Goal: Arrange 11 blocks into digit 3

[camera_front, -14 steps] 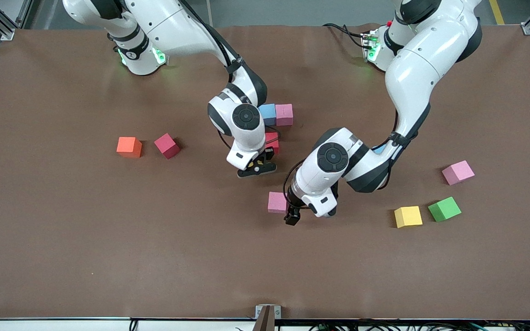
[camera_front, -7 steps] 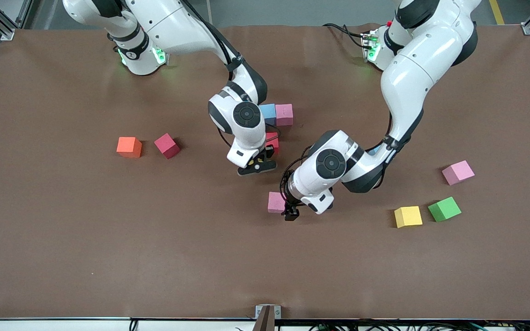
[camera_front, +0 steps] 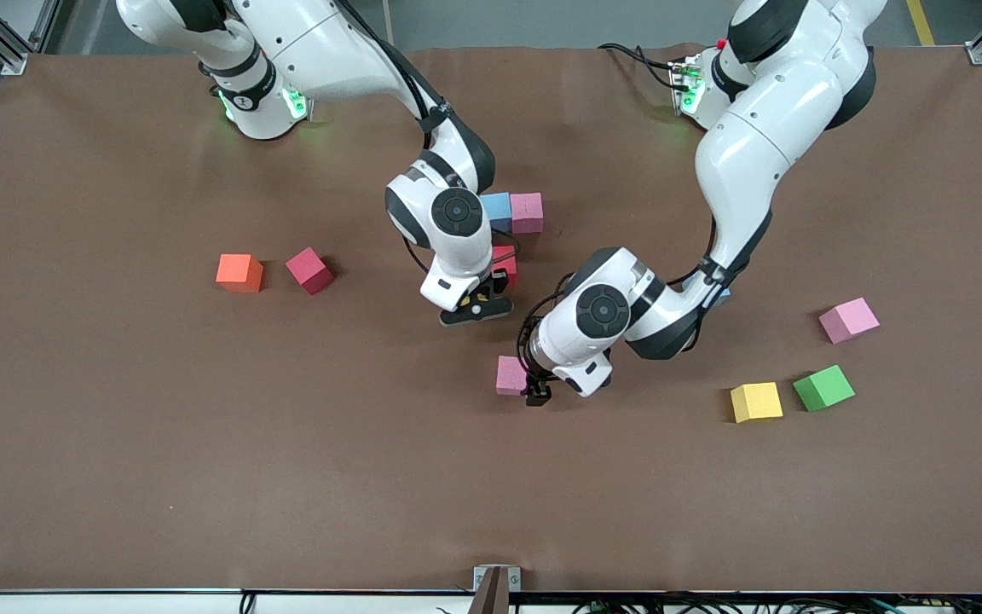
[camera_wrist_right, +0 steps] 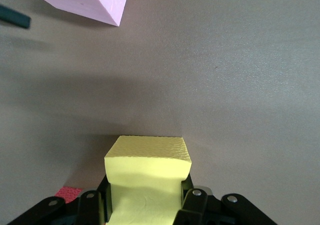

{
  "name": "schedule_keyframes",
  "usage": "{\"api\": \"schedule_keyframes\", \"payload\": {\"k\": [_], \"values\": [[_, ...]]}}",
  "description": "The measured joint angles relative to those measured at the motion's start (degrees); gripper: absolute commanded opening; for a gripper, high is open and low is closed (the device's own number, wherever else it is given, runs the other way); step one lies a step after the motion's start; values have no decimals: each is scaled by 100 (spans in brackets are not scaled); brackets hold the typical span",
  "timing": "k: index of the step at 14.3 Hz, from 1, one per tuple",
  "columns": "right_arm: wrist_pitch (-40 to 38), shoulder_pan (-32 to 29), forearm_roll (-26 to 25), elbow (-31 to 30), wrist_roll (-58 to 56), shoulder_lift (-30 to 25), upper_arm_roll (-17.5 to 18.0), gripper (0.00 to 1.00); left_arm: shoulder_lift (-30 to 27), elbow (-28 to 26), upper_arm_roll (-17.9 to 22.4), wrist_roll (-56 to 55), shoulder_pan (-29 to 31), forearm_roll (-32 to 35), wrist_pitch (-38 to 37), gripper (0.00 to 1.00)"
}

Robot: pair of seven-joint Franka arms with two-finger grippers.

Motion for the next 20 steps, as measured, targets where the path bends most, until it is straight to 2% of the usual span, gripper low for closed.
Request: {"api": "schedule_keyframes", "payload": {"k": [4,5,6,7,8,10,12,16,20], "values": [[1,0,0,0,6,-1,-1,4,17,0,132,31,-110,0,0,99],[1,0,0,0,7,-1,-1,8,24,0,134,58,-114,0,0,89],[1,0,0,0,8,-1,-1,16,34,1,142,96,-123,0,0,79],[1,0,0,0,9,-1,-1,93,44,1,149,112,-129,0,13,69],[1,0,0,0,10,-1,-2,100,53,1,153,119,-131,0,52,60],[0,0,0,0,11,-1,-16,100,60,4,158,121,-131,0,103,45],[0,0,0,0,11,-1,-30,100,60,27,160,148,-130,0,108,40],[-1,0,0,1,9,-11,-34,100,-23,118,179,236,28,0,86,39],[-117,-31,0,65,6,-181,-76,100,-405,-50,165,360,122,1,-424,38]]}}
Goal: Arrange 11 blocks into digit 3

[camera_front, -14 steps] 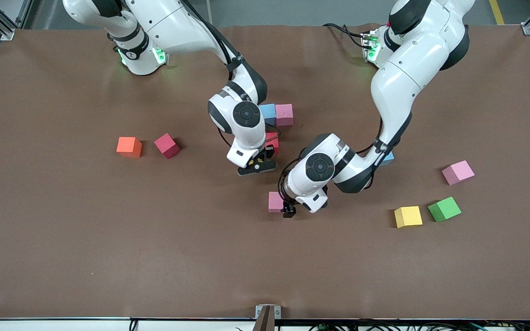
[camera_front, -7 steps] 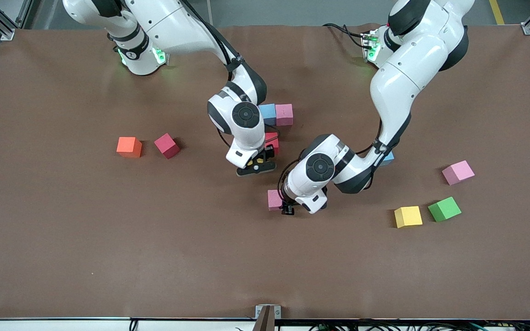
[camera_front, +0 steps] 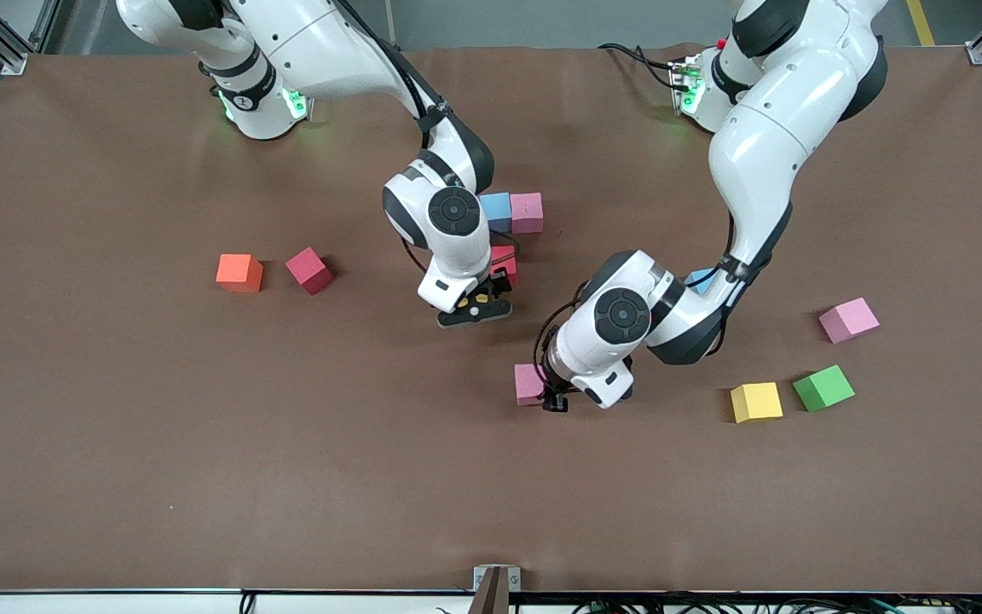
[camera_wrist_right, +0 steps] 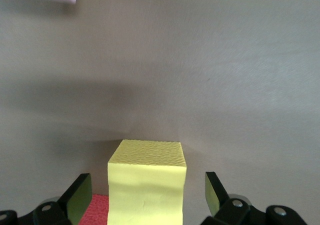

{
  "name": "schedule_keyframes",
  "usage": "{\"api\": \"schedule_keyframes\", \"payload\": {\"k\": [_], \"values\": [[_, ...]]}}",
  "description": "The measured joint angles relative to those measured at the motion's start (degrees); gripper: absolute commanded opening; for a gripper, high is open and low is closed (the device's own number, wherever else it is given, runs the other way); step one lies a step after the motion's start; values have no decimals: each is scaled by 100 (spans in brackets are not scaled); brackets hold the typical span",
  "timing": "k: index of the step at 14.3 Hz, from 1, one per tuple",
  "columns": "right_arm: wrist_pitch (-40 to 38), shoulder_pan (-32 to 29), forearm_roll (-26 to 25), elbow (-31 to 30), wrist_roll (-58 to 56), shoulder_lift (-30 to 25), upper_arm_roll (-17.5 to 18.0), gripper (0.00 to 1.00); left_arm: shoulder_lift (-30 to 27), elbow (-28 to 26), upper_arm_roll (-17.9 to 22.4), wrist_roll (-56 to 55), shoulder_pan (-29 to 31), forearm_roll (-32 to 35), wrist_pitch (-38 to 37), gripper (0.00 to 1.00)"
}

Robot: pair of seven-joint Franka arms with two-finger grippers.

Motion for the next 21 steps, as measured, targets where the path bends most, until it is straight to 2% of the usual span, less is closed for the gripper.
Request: {"api": "schedule_keyframes", "payload": {"k": [3,6,8,11,14,18,21], "values": [[-698,-254,37,50,-14,-527,-52,100,-392,-771,-112,-10,209,0,-81,39],[-1401,-764,37,43,-22,-1075,-228,100,-855,-1788,-306,-72,630,0,411,39],[-1645,-1242,38,27,-112,-1282,-343,100,-1319,-2562,-338,-392,733,0,865,39],[-1857,-1730,74,-291,-141,-1627,-381,100,-1972,-3482,-390,-903,727,0,1053,39],[-1525,-2160,85,-1297,-76,-2189,-403,100,-2405,-4213,-450,-1277,725,0,1414,39],[-286,-2653,106,-3311,391,-3005,-413,100,-2592,-4736,-571,-1704,725,0,1943,39],[142,-2638,106,-4077,1141,-3262,-347,100,-2593,-5011,-611,-1856,725,0,2407,39]]}}
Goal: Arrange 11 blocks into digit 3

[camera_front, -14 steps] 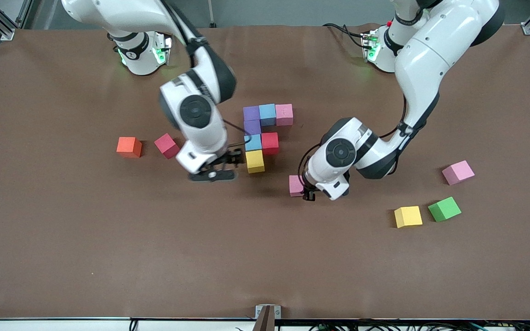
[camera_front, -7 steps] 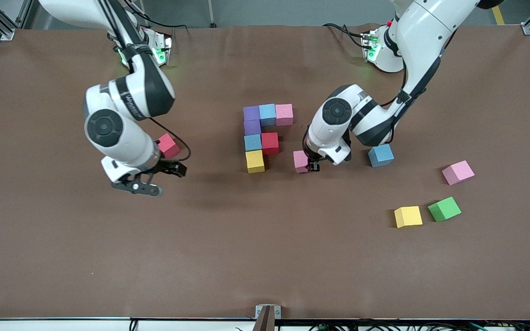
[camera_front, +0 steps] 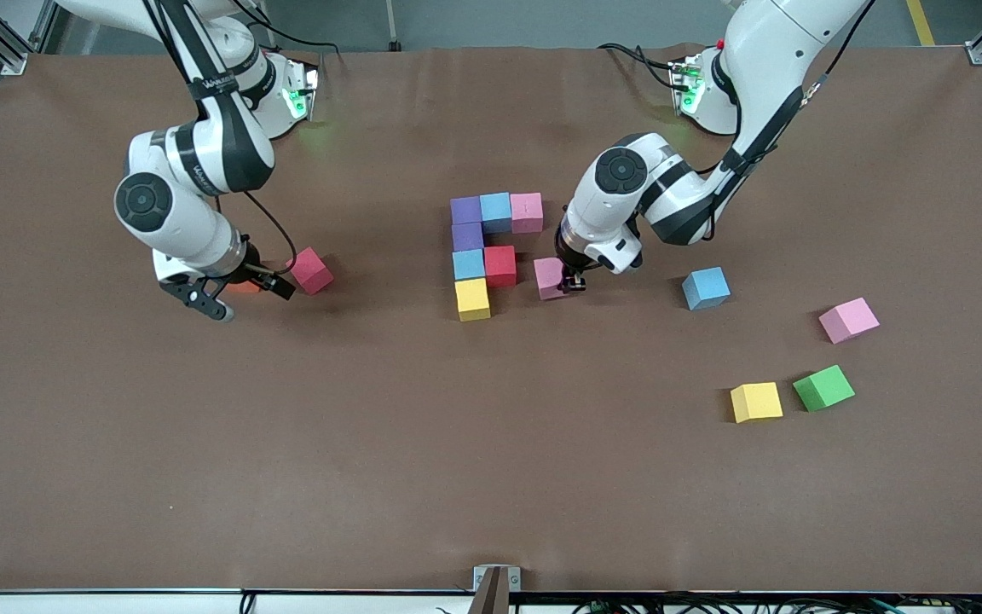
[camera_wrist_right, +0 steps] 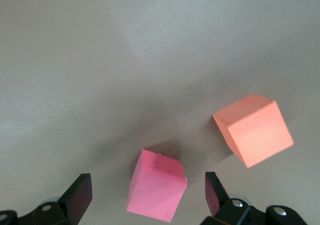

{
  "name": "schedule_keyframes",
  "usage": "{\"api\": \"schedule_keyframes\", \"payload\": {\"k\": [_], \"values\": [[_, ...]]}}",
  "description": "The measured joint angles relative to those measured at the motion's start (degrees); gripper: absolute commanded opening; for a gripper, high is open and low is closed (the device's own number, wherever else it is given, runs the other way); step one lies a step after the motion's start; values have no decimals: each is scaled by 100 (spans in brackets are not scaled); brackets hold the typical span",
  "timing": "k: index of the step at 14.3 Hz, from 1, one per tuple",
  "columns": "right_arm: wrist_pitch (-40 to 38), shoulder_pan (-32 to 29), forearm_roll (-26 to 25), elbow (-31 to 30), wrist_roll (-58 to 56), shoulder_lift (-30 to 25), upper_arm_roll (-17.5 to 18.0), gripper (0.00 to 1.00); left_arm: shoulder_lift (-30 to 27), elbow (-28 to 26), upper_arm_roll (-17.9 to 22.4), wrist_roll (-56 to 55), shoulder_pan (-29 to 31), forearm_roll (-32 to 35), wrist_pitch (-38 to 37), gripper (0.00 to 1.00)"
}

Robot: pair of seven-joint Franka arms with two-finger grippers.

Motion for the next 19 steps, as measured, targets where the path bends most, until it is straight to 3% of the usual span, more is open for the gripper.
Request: {"api": "schedule_keyframes", "payload": {"k": [7,12,19], "values": [[1321,156,0,-995,1006,-31,79,100,15,-256,-41,-12,-18,0,385,39],[1745,460,0,-1081,1485,175,87,100,110,-265,-50,-12,-60,0,549,39],[1760,620,0,-1079,1576,357,75,100,260,-265,-52,-12,-228,0,750,39]]}}
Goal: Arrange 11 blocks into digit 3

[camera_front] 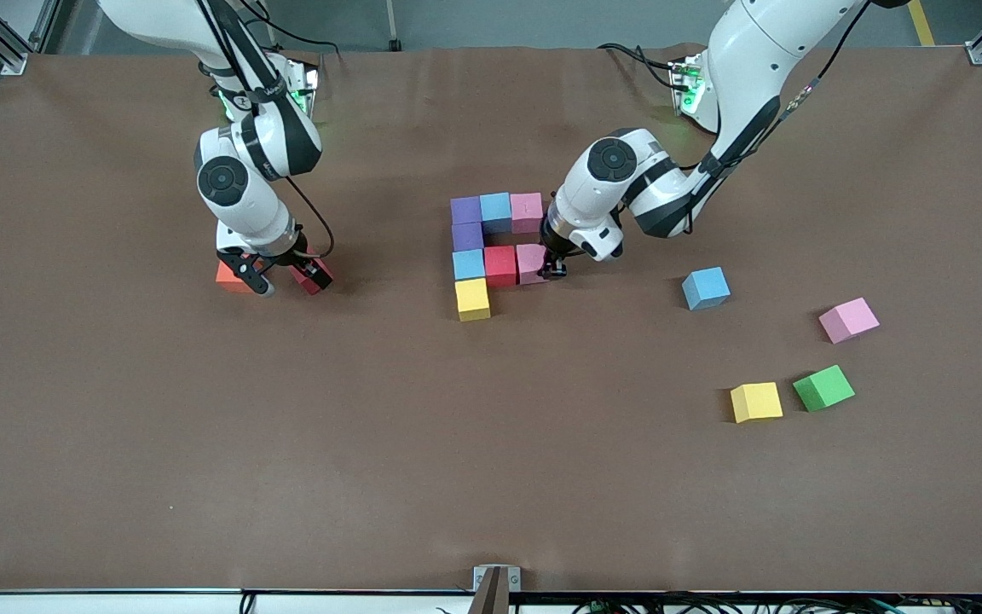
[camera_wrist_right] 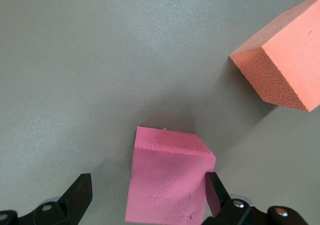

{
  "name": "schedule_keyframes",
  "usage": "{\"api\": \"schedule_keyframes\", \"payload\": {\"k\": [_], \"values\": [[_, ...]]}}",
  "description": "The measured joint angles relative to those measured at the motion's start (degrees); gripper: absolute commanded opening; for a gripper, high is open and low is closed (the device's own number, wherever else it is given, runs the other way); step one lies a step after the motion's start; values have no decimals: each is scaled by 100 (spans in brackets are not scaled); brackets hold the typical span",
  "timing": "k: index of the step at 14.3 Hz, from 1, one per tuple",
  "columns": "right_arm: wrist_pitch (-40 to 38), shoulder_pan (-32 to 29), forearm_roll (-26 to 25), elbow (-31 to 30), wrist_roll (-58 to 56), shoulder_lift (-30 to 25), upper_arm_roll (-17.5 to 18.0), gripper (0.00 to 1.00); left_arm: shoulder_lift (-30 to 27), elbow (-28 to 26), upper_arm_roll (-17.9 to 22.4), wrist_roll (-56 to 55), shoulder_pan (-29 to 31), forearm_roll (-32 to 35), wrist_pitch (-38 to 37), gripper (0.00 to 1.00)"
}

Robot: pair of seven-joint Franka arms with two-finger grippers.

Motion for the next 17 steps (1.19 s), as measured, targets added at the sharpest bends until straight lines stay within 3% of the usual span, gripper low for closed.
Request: {"api": "schedule_keyframes", "payload": {"k": [17], "values": [[-427,-51,0,79,0,-11,-59,100,65,9,0,118,-49,1,54,41]]}}
